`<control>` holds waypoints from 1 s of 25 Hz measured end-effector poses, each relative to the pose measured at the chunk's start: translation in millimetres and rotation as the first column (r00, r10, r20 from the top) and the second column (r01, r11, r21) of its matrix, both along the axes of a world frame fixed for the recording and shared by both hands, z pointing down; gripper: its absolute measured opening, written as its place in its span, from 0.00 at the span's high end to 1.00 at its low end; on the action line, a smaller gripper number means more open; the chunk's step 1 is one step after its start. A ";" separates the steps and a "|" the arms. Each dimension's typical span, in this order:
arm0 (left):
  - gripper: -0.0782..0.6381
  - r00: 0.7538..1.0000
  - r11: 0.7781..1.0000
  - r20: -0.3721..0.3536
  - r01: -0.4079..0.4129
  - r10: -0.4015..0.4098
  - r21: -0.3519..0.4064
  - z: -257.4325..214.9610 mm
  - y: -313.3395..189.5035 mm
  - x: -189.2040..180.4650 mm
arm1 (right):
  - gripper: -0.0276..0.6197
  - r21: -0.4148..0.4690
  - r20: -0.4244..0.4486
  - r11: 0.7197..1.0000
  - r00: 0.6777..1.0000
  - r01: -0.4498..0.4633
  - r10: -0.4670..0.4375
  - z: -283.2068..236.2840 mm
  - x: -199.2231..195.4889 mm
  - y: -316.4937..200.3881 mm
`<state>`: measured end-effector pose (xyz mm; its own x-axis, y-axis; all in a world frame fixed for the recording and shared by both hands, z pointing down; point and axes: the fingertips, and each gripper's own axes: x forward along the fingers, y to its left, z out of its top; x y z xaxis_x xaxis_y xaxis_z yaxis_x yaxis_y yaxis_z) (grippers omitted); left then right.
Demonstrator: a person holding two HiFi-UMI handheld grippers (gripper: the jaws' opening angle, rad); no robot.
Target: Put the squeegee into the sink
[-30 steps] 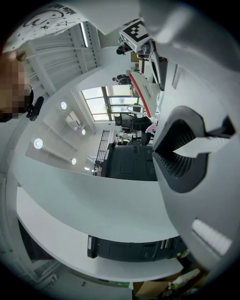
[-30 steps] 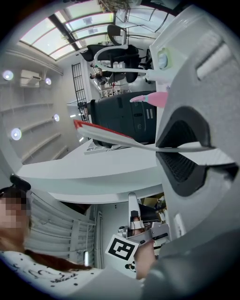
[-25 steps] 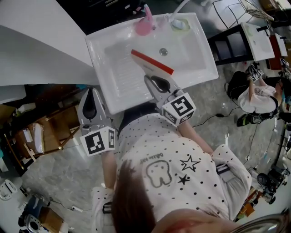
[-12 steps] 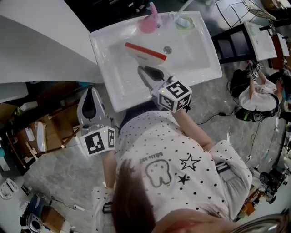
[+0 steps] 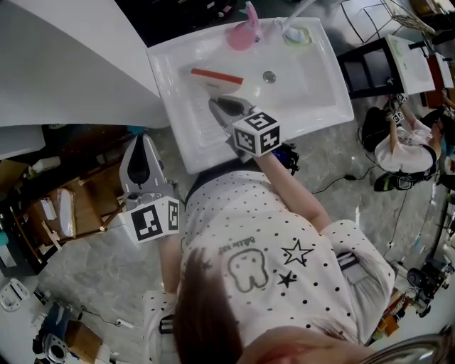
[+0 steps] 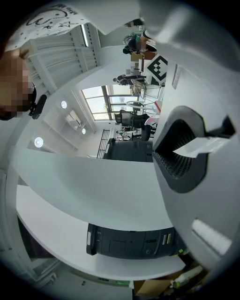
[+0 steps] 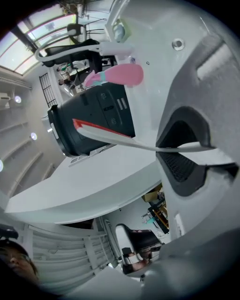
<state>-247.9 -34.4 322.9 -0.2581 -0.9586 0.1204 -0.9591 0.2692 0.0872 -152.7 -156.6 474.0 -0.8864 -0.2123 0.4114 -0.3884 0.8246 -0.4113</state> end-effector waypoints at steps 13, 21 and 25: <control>0.91 0.999 1.000 -0.016 -0.030 0.030 -0.003 2.9 -6.0 -10.8 | 0.93 -0.219 -0.078 0.976 0.997 -0.021 0.004 75.5 -28.9 3.4; 0.91 0.999 0.999 -0.020 -0.043 0.043 -0.021 6.4 -10.6 -15.8 | 0.93 -0.307 -0.111 0.947 0.992 -0.097 0.066 106.3 -30.6 -8.0; 0.91 0.998 0.998 -0.026 -0.051 0.051 -0.026 8.6 -13.2 -15.8 | 0.93 -0.369 -0.158 0.918 0.983 -0.145 0.091 123.6 -26.8 -9.1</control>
